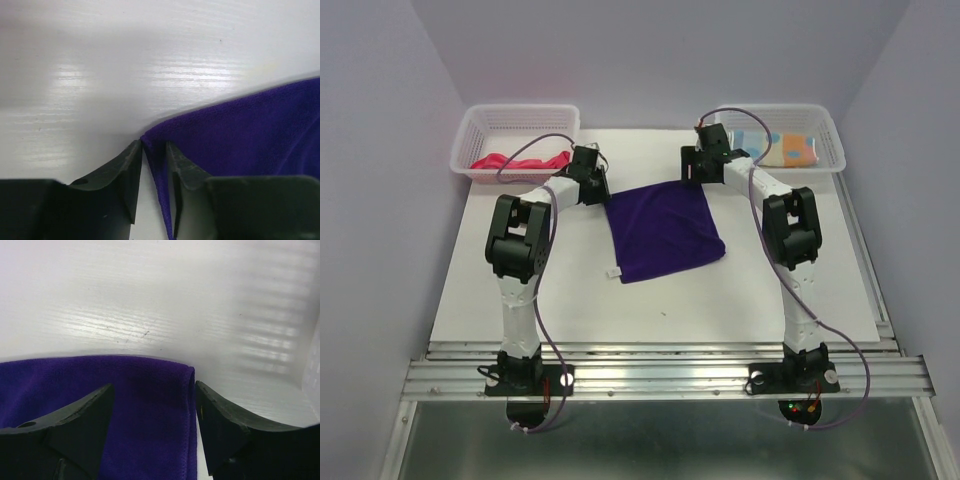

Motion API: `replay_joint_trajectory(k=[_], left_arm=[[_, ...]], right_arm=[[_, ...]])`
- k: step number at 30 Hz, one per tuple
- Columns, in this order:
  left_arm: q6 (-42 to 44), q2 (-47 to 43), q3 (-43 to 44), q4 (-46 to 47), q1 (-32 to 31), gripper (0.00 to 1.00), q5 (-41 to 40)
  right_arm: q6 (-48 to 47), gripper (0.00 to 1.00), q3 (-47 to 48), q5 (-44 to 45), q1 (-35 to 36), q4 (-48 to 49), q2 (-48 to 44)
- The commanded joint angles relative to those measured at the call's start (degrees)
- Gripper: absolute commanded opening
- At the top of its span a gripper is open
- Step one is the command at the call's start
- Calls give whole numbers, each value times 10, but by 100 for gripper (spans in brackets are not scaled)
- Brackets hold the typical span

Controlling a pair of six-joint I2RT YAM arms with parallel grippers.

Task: Fold and stack the towels
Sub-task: Fold the towel

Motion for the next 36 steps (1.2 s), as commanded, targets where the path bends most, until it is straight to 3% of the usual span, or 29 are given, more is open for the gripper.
replay_joint_trajectory(k=[1, 5, 11, 19, 32, 36], left_arm=[[0, 4, 10, 15, 1, 34, 31], [-3, 0, 4, 20, 1, 0, 50], [-6, -23, -20, 33, 1, 0, 40], [-7, -53, -35, 35, 2, 0, 35], [0, -66, -32, 31, 4, 0, 26], [0, -66, -30, 30, 6, 0, 26]], right_arm=[[2, 70, -8, 9, 2, 3, -8], [8, 70, -46, -2, 2, 16, -29], [20, 69, -68, -7, 3, 22, -42], [22, 54, -78, -9, 3, 33, -58], [5, 55, -6, 17, 3, 11, -21], [1, 45, 16, 15, 3, -3, -9]])
